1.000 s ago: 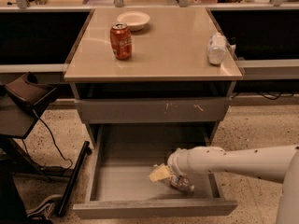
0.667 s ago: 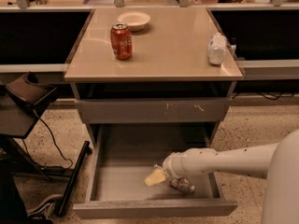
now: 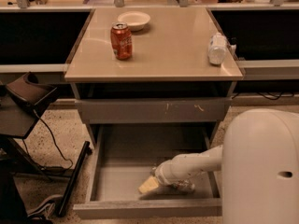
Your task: Pick water bottle from middle drawer and place on counter
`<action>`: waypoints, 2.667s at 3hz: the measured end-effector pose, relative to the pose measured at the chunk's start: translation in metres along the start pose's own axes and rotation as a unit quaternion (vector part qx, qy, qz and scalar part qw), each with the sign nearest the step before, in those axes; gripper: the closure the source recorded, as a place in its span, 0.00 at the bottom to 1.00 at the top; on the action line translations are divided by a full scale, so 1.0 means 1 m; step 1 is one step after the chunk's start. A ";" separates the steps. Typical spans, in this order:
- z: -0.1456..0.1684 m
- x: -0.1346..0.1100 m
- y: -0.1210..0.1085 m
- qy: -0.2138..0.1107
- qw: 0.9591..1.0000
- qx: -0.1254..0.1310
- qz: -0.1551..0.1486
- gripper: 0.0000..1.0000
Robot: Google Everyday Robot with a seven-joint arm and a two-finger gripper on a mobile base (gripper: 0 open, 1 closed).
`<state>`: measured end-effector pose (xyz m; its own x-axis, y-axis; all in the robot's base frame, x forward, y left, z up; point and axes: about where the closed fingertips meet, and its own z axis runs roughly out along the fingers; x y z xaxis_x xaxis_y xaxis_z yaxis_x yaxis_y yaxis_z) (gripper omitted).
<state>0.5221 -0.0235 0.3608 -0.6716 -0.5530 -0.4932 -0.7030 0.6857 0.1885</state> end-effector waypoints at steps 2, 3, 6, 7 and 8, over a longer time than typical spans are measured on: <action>0.003 -0.001 0.001 0.002 1.000 -0.001 -0.003 0.19; 0.003 -0.001 0.001 0.002 1.000 -0.001 -0.003 0.42; -0.001 -0.001 0.000 -0.005 1.000 0.001 -0.002 0.85; -0.001 -0.001 0.000 -0.005 1.000 0.001 -0.002 0.62; -0.001 -0.001 0.000 -0.005 1.000 0.001 -0.002 0.39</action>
Offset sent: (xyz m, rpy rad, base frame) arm 0.0004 0.0026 -0.0017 -0.0036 0.0010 0.0064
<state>0.5232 -0.0234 0.3622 -0.6665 -0.5509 -0.5023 -0.7053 0.6842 0.1855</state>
